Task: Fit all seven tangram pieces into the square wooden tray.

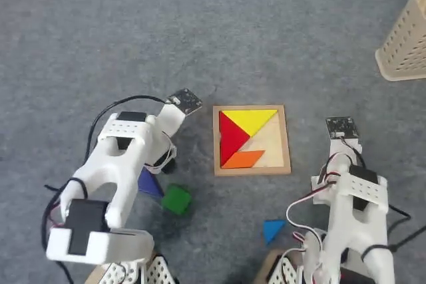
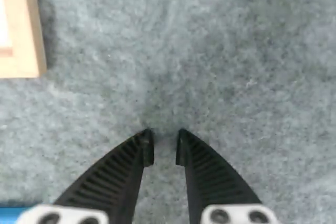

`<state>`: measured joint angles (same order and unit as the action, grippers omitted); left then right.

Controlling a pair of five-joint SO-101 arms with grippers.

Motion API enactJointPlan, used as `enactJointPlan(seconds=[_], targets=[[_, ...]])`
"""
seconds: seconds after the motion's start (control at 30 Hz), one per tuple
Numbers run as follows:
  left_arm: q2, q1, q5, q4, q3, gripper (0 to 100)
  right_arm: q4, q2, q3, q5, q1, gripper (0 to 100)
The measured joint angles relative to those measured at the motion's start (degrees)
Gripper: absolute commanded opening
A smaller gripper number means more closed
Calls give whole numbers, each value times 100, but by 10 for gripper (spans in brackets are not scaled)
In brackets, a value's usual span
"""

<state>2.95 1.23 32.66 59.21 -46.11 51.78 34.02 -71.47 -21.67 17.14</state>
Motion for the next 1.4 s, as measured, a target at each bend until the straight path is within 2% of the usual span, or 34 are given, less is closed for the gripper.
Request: enactJointPlan(seconds=[0.07, 0.23, 0.37, 0.57, 0.67, 0.77, 0.93, 1.03, 1.17, 1.4], targets=[[0, 9, 0, 0, 0, 136, 0, 0, 0, 0, 0, 84], [0, -35, -18, 0, -9, 12, 0, 0, 0, 0, 0, 84], [-18, 9, -26, 149, 202, 12, 0, 0, 0, 0, 0, 84], [-26, -202, -35, 1064, 1116, 12, 0, 0, 0, 0, 0, 84], [-26, -589, -44, 1600, 1767, 12, 0, 0, 0, 0, 0, 80], [-70, -1178, -343, 1855, 2426, 12, 0, 0, -18, 0, 0, 80], [-396, -2532, -642, 1644, 2927, 15, -132, 18, -79, 0, 0, 80], [-941, -3077, -826, 1257, 3086, 15, -132, 18, -79, 0, 0, 80], [-1679, -3262, -888, 756, 3349, 15, -132, 35, -79, 0, 0, 80], [-2127, -3341, -897, 677, 3807, 15, -132, 44, -88, 0, 0, 73]])
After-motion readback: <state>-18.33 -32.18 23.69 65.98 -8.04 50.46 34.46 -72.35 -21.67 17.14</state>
